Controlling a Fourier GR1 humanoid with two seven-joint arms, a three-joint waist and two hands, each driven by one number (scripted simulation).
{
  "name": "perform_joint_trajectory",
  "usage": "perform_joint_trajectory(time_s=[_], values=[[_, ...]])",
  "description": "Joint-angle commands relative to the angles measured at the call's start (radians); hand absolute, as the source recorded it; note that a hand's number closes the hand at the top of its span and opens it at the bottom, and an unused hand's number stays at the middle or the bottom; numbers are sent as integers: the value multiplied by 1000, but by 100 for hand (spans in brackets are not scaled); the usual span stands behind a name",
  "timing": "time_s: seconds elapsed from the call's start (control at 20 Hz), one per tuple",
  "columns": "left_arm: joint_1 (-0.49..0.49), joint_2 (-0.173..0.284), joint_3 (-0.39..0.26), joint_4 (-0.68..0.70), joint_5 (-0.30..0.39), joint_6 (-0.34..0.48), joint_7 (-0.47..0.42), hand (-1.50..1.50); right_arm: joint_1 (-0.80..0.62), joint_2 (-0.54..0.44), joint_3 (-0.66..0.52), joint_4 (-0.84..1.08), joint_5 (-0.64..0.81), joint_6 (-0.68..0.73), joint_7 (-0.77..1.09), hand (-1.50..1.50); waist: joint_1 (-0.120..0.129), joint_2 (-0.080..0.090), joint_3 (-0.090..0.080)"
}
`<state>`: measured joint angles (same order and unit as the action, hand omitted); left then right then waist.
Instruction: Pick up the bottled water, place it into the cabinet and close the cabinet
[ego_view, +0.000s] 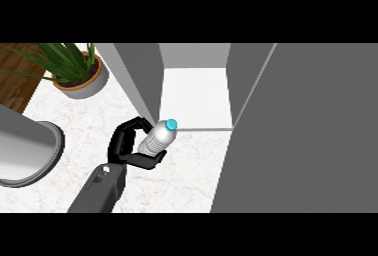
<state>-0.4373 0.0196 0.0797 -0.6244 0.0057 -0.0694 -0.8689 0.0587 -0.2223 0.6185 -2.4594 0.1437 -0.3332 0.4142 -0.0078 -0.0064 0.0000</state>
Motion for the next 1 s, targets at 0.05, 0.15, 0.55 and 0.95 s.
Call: perform_joint_trajectory(time_s=[0.05,0.15,0.55,0.95], values=[[59,-19,-141,-152,152,16,105,150,38,-21,4,-98,66,-2,21,-150,3,-1,0],[1,-19,-200,-192,247,53,176,150,-13,14,33,-37,93,-24,6,-150,-1,0,-1],[-25,-18,-308,-386,322,231,359,150,60,-49,23,-84,33,-20,-31,-150,-8,-3,1],[-112,-17,-377,-402,324,395,441,150,28,-51,11,-27,7,-25,-52,-150,-29,1,0]])
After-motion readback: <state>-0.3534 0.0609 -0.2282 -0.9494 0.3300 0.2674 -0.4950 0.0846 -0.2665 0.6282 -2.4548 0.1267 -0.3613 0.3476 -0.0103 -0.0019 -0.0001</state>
